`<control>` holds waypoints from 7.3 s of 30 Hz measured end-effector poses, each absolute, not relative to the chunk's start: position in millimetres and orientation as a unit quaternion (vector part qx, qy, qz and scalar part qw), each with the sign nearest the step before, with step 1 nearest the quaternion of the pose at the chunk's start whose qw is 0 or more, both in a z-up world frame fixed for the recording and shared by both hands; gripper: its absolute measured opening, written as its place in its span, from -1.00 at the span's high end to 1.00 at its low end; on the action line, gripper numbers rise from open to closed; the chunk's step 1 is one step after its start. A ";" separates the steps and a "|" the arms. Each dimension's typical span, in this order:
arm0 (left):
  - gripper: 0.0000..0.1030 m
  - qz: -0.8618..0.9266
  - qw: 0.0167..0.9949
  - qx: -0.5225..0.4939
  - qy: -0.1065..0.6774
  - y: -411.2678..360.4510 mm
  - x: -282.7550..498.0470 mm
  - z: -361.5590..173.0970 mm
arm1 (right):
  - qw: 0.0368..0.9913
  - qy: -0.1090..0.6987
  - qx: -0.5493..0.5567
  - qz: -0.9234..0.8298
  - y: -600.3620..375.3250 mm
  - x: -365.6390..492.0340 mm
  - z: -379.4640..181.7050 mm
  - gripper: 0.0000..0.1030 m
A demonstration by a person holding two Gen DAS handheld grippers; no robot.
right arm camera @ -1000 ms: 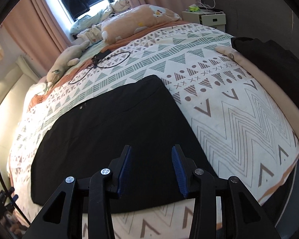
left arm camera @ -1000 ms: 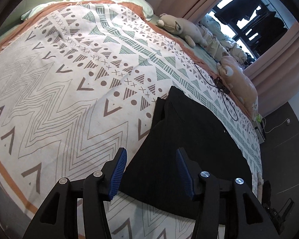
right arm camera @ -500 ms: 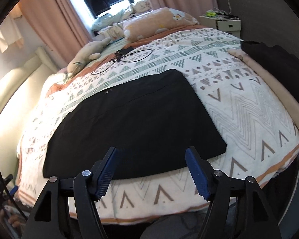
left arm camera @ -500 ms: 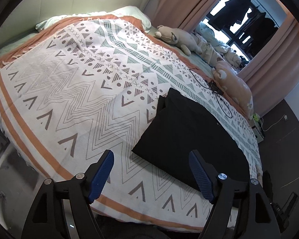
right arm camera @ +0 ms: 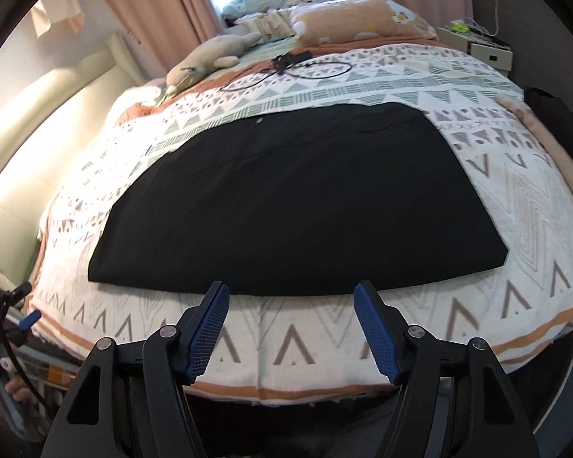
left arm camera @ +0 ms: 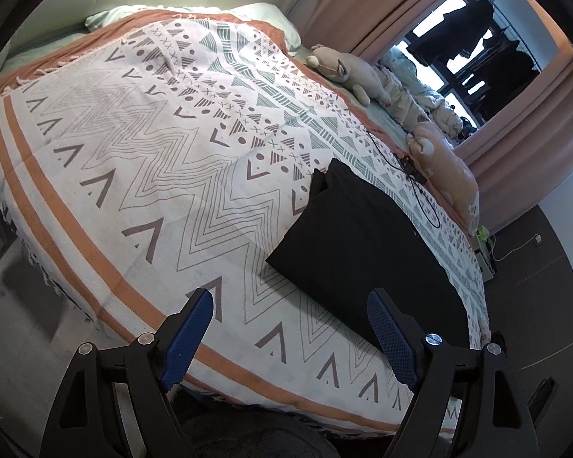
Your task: Fold large clothes
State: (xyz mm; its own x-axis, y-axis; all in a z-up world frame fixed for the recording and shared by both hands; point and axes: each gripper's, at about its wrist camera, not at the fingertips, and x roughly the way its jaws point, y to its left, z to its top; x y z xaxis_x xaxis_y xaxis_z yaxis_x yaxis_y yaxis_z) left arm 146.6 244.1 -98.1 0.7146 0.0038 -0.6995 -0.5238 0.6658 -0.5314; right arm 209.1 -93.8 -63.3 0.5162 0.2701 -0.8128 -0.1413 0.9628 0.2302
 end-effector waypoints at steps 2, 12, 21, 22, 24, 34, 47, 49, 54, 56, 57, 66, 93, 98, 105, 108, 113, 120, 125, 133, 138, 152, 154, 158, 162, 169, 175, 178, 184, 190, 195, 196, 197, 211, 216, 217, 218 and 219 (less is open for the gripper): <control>-0.62 0.154 0.842 -0.380 0.350 246.7 151.3 -106.5 | 0.861 0.489 0.061 0.125 -82.2 215.3 -71.9 -0.12; -0.30 0.136 0.822 -0.414 0.367 260.3 172.1 -145.5 | 0.839 0.522 0.042 0.149 -37.9 246.7 -105.4 0.05; -0.13 0.114 0.802 -0.448 0.378 269.5 200.8 -170.3 | 0.824 0.545 0.022 0.152 -13.0 278.5 -131.3 0.05; -0.06 0.110 0.800 -0.451 0.381 269.5 204.6 -173.5 | 0.822 0.549 0.023 0.152 -12.2 281.7 -134.1 0.05; 0.02 0.105 0.793 -0.458 0.388 269.6 214.9 -180.3 | 0.819 0.554 0.026 0.151 -12.2 288.1 -138.9 0.05; 0.07 0.096 0.782 -0.463 0.406 266.7 251.1 -200.9 | 0.819 0.562 0.005 0.118 -0.8 337.1 -151.8 0.05; 0.19 0.130 0.754 -0.496 0.411 269.2 255.9 -204.7 | 0.823 0.561 -0.012 0.086 15.3 435.2 -150.8 0.26; 0.20 0.130 0.747 -0.503 0.415 268.4 255.7 -204.9 | 0.824 0.560 -0.012 0.084 17.0 448.6 -151.5 0.26; 0.20 0.136 0.745 -0.504 0.416 265.7 256.5 -207.3 | 0.827 0.556 -0.013 0.079 21.7 473.0 -153.6 0.27; 0.20 0.137 0.741 -0.509 0.416 266.1 256.9 -208.7 | 0.828 0.555 -0.011 0.078 22.3 480.5 -153.2 0.27; 0.20 0.138 0.739 -0.512 0.416 266.4 257.2 -209.3 | 0.828 0.555 -0.011 0.078 22.4 484.3 -153.1 0.27; 0.20 0.124 0.724 -0.533 0.421 266.3 265.1 -214.1 | 0.829 0.549 0.005 0.110 15.7 445.8 -117.5 0.26; 0.79 0.046 0.810 -0.466 0.352 232.0 293.7 -101.2 | 0.795 0.570 0.118 0.169 -33.0 297.1 -126.0 0.33; 0.81 0.024 0.828 -0.439 0.349 210.4 304.3 -74.2 | 0.778 0.588 0.149 0.165 -34.7 293.7 -153.8 0.32; 0.82 -0.018 0.844 -0.413 0.342 174.4 322.8 -39.5 | 0.762 0.588 0.201 0.183 -48.5 297.4 -159.9 0.30; 0.82 -0.038 0.851 -0.402 0.336 160.2 330.2 -24.0 | 0.762 0.584 0.208 0.186 -48.4 297.5 -165.7 0.30; 0.83 -0.068 0.861 -0.370 0.343 122.9 345.9 -4.2 | 0.765 0.577 0.209 0.194 -45.0 290.6 -174.7 0.31; 0.83 -0.107 0.865 -0.338 0.354 68.3 371.3 9.9 | 0.746 0.580 0.253 0.210 -83.4 296.1 -163.7 0.33; 0.83 -0.121 0.864 -0.322 0.368 35.3 392.8 12.0 | 0.767 0.541 0.283 0.198 -134.4 289.0 -133.0 0.33; 0.83 -0.144 0.849 -0.304 0.407 -21.9 430.3 -10.7 | 0.804 0.486 0.329 0.091 -258.6 273.3 -105.5 0.33; 0.83 -0.167 0.831 -0.281 0.450 -68.2 449.7 -42.0 | 0.803 0.472 0.363 0.034 -308.2 253.8 -112.5 0.33; 0.82 -0.225 0.791 -0.221 0.524 -167.2 455.7 -94.8 | 0.798 0.462 0.387 0.007 -362.4 224.6 -108.7 0.31; 0.77 -0.238 0.785 -0.207 0.533 -179.1 453.6 -97.4 | 0.800 0.458 0.386 0.016 -361.6 223.9 -105.1 0.11; 0.35 -0.248 0.769 -0.197 0.555 -184.2 451.0 -98.5 | 0.808 0.443 0.387 0.032 -353.9 227.3 -97.5 -0.18; 0.08 -0.255 0.773 -0.235 0.532 -156.8 445.8 -87.8 | 0.811 0.439 0.384 0.059 -337.3 236.1 -90.0 -0.19; 0.01 -0.177 0.806 -0.229 0.516 -88.1 435.9 -75.3 | 0.803 0.452 0.376 0.094 -300.0 253.7 -94.0 -0.19; 0.01 -0.106 0.819 -0.238 0.511 -24.7 415.9 -81.1 | 0.820 0.449 0.346 0.084 -283.5 268.5 -106.9 0.48; 0.01 -0.071 0.814 -0.239 0.524 -3.7 408.3 -92.7 | 0.820 0.440 0.354 0.095 -287.3 267.4 -112.4 0.81; 0.01 -0.040 0.802 -0.228 0.551 14.0 392.4 -125.9 | 0.819 0.433 0.366 0.089 -300.7 253.8 -119.2 0.87; 0.24 -0.054 0.789 -0.243 0.561 4.9 385.6 -150.2 | 0.812 0.435 0.383 0.074 -319.8 240.4 -132.8 0.87; 0.41 -0.066 0.783 -0.251 0.565 -0.7 381.7 -155.2 | 0.805 0.455 0.372 0.076 -322.3 239.4 -143.5 0.87; 0.42 -0.067 0.784 -0.251 0.564 -1.4 380.4 -154.0 | 0.803 0.458 0.374 0.076 -323.0 240.1 -144.5 0.86; 0.42 -0.067 0.784 -0.249 0.564 -1.5 379.8 -154.6 | 0.800 0.461 0.375 0.077 -324.2 241.1 -144.5 0.82; 0.18 -0.054 0.788 -0.252 0.559 5.8 400.4 -157.1 | 0.808 0.491 0.312 0.090 -333.3 312.0 -119.7 -0.12; 0.18 -0.049 0.788 -0.263 0.555 15.5 415.9 -160.8 | 0.800 0.510 0.295 0.111 -332.2 347.7 -126.6 -0.12; 0.18 -0.047 0.789 -0.262 0.553 17.0 419.2 -161.0 | 0.797 0.515 0.294 0.116 -332.0 355.3 -129.0 -0.12; 0.18 -0.044 0.791 -0.262 0.552 18.8 422.1 -161.3 | 0.794 0.518 0.293 0.121 -331.5 362.2 -131.0 -0.12; 0.18 -0.042 0.792 -0.262 0.550 20.3 425.9 -161.8 | 0.792 0.521 0.292 0.127 -330.9 369.7 -133.0 -0.12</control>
State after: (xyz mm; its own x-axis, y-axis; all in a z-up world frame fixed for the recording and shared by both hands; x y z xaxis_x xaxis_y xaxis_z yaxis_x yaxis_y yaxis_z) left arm 425.9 20.3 -161.8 0.3906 -0.3546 -0.8495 -0.2223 0.8592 -0.4608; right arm 369.7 -330.9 -133.0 0.4239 0.5055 -0.7515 0.1031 0.7974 0.5945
